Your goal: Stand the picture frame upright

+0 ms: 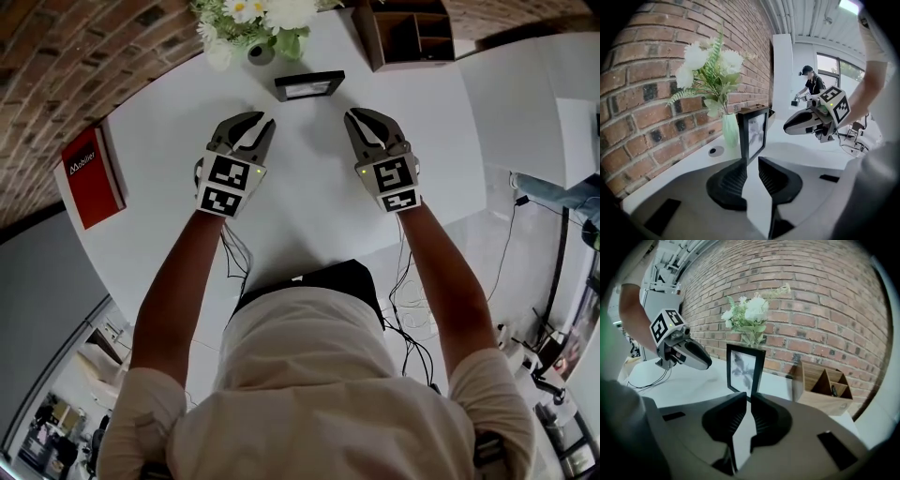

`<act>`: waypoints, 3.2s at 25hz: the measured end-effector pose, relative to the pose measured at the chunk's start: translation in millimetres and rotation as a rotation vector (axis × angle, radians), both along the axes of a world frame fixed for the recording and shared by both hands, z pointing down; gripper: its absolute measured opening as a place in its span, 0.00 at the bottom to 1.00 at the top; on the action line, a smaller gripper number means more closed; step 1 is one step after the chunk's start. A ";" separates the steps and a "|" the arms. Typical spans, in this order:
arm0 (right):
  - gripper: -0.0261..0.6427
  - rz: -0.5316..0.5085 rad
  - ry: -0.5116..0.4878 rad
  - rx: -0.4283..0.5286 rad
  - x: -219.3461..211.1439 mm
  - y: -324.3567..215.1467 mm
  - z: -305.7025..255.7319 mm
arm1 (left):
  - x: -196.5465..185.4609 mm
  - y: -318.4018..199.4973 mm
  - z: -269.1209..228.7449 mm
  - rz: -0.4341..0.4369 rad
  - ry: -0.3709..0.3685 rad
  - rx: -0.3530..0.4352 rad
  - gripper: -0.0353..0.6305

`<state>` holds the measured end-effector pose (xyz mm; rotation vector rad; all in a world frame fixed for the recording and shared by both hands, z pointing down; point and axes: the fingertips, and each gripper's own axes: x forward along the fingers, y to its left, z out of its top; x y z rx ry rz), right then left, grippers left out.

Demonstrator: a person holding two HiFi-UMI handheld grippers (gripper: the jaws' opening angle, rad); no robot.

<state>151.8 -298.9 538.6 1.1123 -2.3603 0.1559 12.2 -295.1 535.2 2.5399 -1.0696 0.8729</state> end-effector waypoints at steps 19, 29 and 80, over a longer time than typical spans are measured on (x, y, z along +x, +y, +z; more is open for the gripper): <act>0.09 0.222 -0.219 -0.068 -35.8 154.0 -77.2 | -38.4 137.3 -99.0 0.073 0.316 -0.036 0.16; 0.09 0.251 -0.272 -0.060 -65.9 237.1 -118.9 | -70.8 221.9 -139.0 0.138 0.370 -0.111 0.15; 0.05 0.233 -0.315 0.033 -138.2 339.6 -179.7 | -110.6 315.3 -173.3 0.233 0.405 -0.126 0.13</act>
